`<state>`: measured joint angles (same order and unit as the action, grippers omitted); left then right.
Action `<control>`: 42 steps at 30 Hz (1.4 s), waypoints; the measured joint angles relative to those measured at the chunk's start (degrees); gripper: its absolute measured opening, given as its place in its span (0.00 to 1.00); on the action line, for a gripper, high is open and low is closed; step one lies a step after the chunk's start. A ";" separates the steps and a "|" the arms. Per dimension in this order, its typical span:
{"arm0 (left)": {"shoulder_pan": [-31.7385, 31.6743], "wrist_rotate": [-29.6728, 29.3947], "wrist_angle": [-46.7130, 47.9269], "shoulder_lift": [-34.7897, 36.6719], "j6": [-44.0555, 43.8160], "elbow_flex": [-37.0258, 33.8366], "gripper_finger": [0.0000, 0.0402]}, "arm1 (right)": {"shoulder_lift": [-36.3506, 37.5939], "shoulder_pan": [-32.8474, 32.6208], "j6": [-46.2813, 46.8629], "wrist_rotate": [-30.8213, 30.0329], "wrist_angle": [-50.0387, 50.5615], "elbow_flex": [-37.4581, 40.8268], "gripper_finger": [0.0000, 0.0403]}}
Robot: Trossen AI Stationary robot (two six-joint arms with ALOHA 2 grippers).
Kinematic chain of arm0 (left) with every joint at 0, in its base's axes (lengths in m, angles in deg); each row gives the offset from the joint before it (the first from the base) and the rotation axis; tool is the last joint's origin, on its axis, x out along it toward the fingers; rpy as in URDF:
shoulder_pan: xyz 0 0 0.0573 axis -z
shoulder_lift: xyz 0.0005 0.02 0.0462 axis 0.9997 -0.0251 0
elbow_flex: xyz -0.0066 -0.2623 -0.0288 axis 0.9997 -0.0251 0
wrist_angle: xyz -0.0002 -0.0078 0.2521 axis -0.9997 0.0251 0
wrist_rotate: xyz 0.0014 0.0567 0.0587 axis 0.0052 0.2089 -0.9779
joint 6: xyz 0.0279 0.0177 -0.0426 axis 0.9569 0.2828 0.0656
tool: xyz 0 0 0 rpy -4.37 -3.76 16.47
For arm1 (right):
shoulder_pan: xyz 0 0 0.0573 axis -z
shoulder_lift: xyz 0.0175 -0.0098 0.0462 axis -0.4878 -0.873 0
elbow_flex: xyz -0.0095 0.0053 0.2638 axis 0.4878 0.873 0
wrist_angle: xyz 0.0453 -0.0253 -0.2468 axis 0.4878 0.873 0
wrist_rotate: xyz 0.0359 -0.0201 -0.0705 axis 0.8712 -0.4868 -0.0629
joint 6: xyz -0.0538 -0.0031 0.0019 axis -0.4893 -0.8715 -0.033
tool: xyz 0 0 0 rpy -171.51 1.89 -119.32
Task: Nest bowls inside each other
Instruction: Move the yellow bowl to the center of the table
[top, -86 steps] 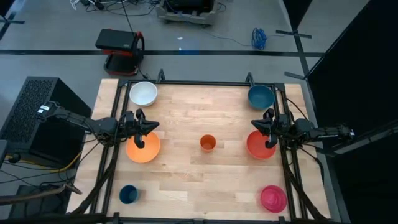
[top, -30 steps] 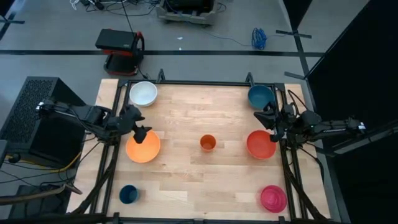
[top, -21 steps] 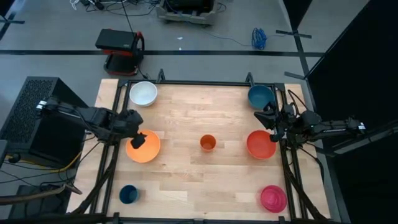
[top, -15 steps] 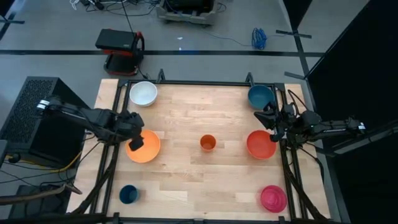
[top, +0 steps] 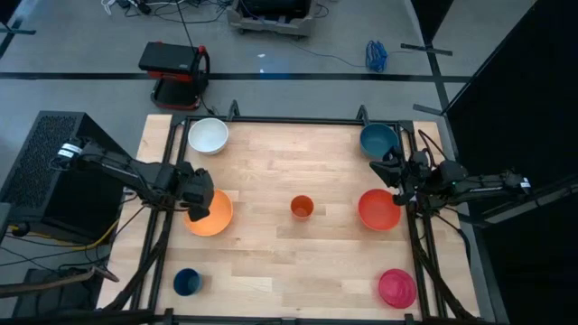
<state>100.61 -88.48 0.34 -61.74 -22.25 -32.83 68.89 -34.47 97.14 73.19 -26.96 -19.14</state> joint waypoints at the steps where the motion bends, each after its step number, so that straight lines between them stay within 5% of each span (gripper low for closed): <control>1: -0.24 0.15 -0.03 -0.48 0.08 -0.02 0.84 | 0.00 0.00 0.05 0.01 -0.06 0.00 0.00; 13: -4.54 5.09 -2.91 -3.08 -1.68 -1.46 0.75 | 0.00 -0.02 0.03 0.22 -1.09 -0.02 0.00; 30: -4.90 5.97 -6.99 -3.19 -7.27 -5.16 0.49 | 0.00 -0.02 0.11 1.44 -1.51 -0.02 0.00; 38: -4.91 5.28 -7.13 -3.19 -7.55 -5.29 0.07 | 0.00 0.00 0.09 1.49 -1.50 -0.02 0.00; 42: -4.91 5.31 -8.79 -3.10 -8.39 -5.25 0.02 | 0.00 -0.02 0.07 1.49 -1.50 -0.02 0.00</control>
<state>95.70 -83.17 -8.45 -64.85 -30.63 -38.08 68.89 -34.49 97.21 74.67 -28.46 -19.16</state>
